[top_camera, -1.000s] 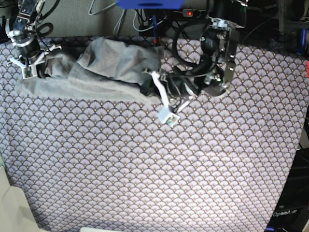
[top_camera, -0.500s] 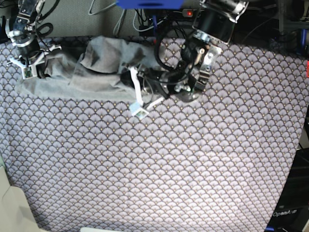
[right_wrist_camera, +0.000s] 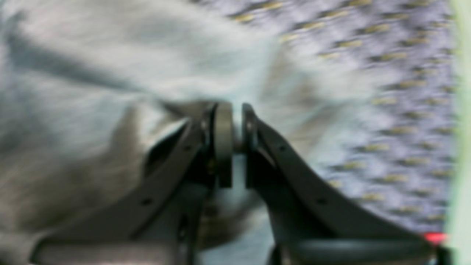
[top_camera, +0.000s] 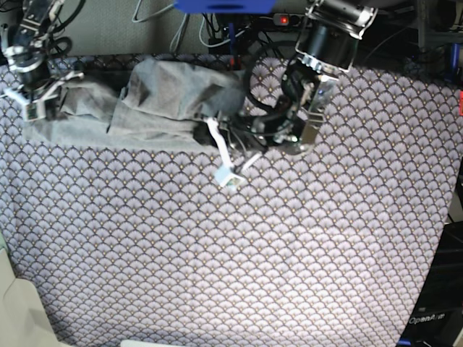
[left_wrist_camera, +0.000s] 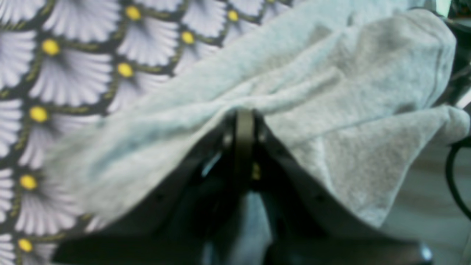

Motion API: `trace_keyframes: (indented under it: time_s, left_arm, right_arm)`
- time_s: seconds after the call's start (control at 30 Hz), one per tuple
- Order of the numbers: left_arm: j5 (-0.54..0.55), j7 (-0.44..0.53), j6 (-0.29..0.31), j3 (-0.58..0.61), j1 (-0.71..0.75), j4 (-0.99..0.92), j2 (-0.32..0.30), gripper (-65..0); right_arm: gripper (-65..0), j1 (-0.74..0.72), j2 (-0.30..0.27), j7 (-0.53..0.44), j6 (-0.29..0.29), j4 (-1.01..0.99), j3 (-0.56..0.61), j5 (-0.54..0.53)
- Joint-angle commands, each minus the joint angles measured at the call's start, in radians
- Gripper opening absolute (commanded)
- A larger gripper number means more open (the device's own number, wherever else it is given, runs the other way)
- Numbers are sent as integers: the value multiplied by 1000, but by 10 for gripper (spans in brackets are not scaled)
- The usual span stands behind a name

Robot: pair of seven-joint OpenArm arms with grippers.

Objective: Fold the T-shirt properly

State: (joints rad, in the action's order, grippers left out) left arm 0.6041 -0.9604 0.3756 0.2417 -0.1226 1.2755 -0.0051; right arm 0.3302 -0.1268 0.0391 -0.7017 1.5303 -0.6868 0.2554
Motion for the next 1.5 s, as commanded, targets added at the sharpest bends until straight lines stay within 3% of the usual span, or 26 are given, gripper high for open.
trace_keyframes:
  time_s: [0.0, 0.2, 0.43, 0.53, 0.7, 0.87, 0.97, 1.1, 1.23, 1.47]
  left_arm:
    - [10, 24, 4, -17, -18, 14, 0, -650]
    - [7, 22, 4, -49, -16, 14, -5, -650]
    - [10, 21, 4, -45, -9, 14, -17, -650]
    - [7, 16, 9, -48, -2, 20, -19, -650]
    - [14, 21, 12, -41, -2, 17, -43, -650]
    - [15, 21, 12, -49, -1, 17, -65, -650]
    - [15, 21, 12, -49, -1, 17, -72, -650]
    - [15, 18, 12, -49, -2, 23, -72, -650]
    - [15, 21, 12, -49, -2, 20, -74, -650]
    - [15, 13, 12, -51, -2, 26, -74, -650]
  right_arm:
    - [-619, -3, -10, -26, 4, 29, -6, -15]
    - [-570, -3, -6, -25, 4, 85, -32, -21]
    - [-464, -52, 62, -25, 4, 151, -167, -24]
    - [-461, -42, 57, -9, 4, 143, -175, -67]
    - [-412, -41, 0, 236, 4, 149, -172, -195]
    - [-298, -39, -129, 543, 4, 141, -175, -454]
    - [-252, -18, -173, 658, 4, 140, -178, -581]
    - [-244, 2, -195, 750, 4, 141, -178, -716]
    - [-243, 14, -196, 796, 4, 141, -172, -787]
    - [-242, -9, -205, 790, 4, 60, -172, -798]
